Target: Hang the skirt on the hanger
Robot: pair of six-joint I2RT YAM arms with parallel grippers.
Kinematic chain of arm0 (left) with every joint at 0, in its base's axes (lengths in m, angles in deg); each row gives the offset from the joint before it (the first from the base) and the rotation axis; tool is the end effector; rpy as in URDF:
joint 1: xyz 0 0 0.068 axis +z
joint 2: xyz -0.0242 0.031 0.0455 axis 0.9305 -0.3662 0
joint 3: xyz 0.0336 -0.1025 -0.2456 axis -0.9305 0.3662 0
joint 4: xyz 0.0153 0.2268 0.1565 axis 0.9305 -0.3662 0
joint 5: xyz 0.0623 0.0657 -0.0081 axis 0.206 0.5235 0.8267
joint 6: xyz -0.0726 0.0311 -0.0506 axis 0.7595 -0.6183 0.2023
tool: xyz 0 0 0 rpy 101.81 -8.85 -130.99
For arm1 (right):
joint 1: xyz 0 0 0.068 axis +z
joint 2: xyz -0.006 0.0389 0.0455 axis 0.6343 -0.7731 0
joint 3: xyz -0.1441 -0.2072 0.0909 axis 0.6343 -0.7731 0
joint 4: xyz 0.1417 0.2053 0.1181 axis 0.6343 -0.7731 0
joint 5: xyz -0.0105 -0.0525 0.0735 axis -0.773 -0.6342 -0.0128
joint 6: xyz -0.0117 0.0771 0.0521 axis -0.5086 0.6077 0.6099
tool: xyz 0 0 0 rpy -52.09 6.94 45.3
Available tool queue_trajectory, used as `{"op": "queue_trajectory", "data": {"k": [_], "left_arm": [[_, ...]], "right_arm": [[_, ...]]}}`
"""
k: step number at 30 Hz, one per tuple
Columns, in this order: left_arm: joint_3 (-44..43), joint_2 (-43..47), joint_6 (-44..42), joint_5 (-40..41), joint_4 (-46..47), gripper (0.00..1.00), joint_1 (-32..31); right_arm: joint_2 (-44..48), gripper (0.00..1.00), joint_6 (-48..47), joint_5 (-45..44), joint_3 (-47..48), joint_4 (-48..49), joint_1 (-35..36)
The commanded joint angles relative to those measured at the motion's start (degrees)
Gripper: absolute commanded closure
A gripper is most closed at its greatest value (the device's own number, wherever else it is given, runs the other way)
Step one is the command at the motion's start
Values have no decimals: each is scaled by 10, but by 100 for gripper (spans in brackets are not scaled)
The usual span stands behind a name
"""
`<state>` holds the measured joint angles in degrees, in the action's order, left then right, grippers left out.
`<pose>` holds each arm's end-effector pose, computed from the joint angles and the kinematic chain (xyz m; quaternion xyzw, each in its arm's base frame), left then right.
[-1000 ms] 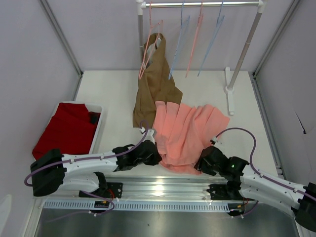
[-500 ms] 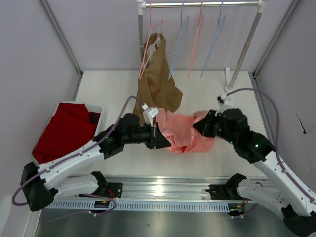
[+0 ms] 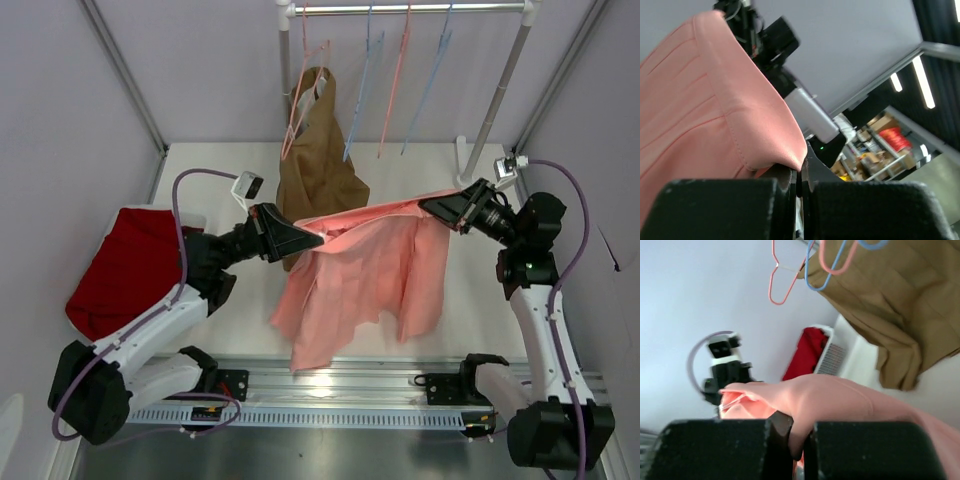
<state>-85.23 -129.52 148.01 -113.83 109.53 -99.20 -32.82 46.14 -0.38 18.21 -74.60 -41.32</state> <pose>0.1953 -0.1853 0.3636 0.1055 0.5536 -0.7722 0.2935 0.2552 0.0580 0.3786 0.0278 0.7008 0.5645 0.4353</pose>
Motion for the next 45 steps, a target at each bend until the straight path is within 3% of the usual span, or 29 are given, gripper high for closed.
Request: {"op": "queue_trajectory", "data": {"k": [1, 4, 8, 12, 14, 15, 16, 18, 19, 21, 28, 33, 37, 39, 45], "left_arm": [[38, -18, 162, 24, 336, 100, 29], [74, -29, 176, 75, 384, 100, 53], [137, 0, 79, 125, 284, 100, 60], [171, -5, 34, 158, 229, 100, 59], [170, -1, -14, 157, 162, 100, 55], [166, 10, -38, 159, 76, 100, 53], [162, 16, -60, 163, 38, 100, 49], [161, 28, -110, 178, -53, 100, 42], [164, 26, -121, 180, -65, 100, 41], [172, 15, -146, 189, -120, 100, 35], [222, -44, -176, 234, -172, 100, -13], [240, -83, -195, 264, -217, 100, -52], [223, -86, -225, 281, -294, 96, -61], [200, -82, -251, 289, -356, 92, -62], [161, -51, -302, 311, -469, 58, -68]], "right_arm": [[-13, 100, 227, 128, -64, 325, -45], [-24, 100, 300, 120, -102, 420, -50], [-38, 100, 381, 109, -149, 554, -45], [-57, 100, 391, 99, -147, 576, -17], [-61, 100, 327, 93, -141, 509, 11], [-57, 100, 289, 90, -133, 465, 18], [-54, 100, 205, 85, -131, 376, 47], [-45, 100, 126, 67, -136, 297, 66], [-44, 100, 82, 60, -147, 268, 80], [-49, 100, 74, 53, -201, 300, 87], [-69, 100, 25, 59, -343, 360, 114], [-36, 100, -122, -10, -358, 159, 157], [-21, 100, -167, -59, -362, 60, 158], [-9, 90, -181, -89, -362, 2, 158], [40, 55, -219, -191, -332, -156, 170]]}}
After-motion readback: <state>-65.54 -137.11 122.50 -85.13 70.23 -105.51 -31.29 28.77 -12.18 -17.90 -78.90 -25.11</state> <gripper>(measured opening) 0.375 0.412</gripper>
